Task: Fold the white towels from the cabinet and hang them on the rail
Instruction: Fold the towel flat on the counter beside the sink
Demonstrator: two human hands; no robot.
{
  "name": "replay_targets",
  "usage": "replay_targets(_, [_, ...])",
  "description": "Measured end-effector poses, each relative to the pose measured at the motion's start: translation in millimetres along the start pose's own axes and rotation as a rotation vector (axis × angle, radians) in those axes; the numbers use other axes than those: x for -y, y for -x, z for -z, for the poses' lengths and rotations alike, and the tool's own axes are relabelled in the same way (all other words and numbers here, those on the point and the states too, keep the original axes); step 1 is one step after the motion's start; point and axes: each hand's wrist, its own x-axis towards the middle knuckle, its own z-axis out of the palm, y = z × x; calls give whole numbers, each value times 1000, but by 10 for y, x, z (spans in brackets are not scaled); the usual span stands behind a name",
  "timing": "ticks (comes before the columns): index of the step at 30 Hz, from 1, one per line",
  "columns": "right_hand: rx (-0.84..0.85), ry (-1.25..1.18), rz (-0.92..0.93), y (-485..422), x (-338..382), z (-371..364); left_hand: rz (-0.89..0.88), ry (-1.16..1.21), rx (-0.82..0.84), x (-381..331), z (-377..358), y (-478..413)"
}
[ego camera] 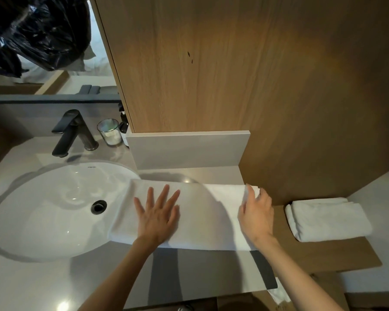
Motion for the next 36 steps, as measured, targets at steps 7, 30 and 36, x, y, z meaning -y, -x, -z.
replay_targets(7, [123,-48,389,237,769,-342,64,12,-22,-132,-99,166])
replay_targets(30, [173,-50,256,192,-193,-256,337,172,16,496,84,6])
replay_targets(36, [219,-77,207,185,-169,-230,512,437,0,656,152,-44])
